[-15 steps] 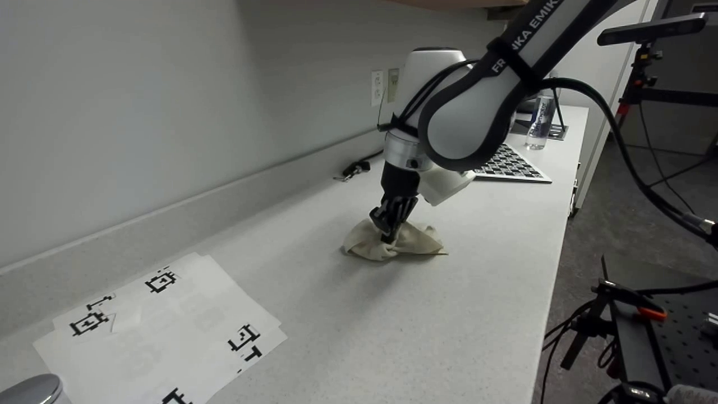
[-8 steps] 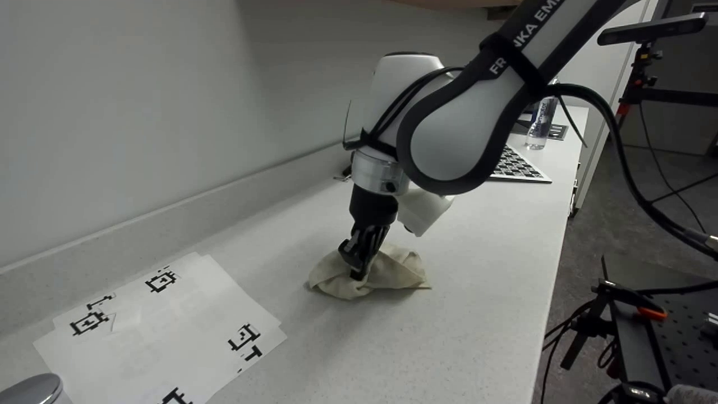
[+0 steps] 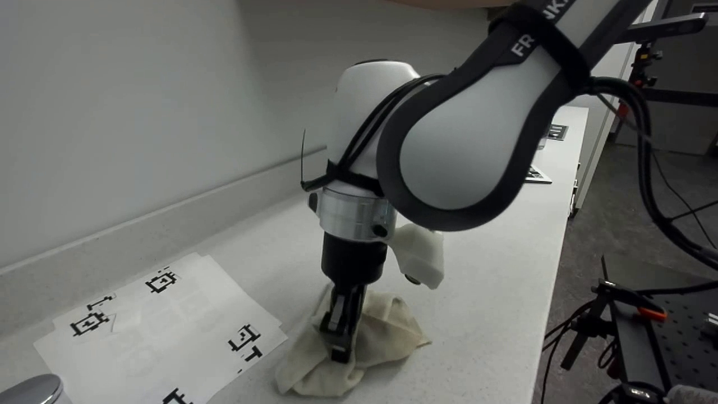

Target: Use the cloth to wipe the surface

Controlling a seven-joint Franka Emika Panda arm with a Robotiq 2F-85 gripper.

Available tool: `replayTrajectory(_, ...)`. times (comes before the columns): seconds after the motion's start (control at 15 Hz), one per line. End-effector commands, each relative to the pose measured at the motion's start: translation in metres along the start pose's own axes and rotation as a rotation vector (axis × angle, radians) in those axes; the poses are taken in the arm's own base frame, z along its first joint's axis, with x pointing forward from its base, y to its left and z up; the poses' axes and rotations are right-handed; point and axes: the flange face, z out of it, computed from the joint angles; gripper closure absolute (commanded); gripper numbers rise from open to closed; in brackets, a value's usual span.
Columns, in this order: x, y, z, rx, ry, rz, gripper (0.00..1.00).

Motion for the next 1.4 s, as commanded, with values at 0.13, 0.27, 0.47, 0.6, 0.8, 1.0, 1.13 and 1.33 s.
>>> replayTrajectory(0.13,-0.022,-0.047,0.031,0.078,-0.130,-0.177,1.00)
replayTrajectory(0.27,-0.020,-0.043,0.030,0.063,-0.133,-0.184,1.00)
replayTrajectory(0.47,-0.010,-0.018,0.023,0.016,-0.103,-0.145,1.00)
replayTrajectory(0.6,-0.005,0.005,0.015,-0.009,-0.083,-0.105,1.00)
replayTrajectory(0.8,0.000,0.051,-0.001,-0.050,-0.047,-0.025,1.00)
replayTrajectory(1.0,-0.001,0.100,-0.021,-0.082,-0.005,0.074,1.00)
replayTrajectory(1.13,-0.005,0.133,-0.034,-0.099,0.023,0.144,1.00)
replayTrajectory(1.33,-0.016,0.179,-0.055,-0.126,0.076,0.252,1.00)
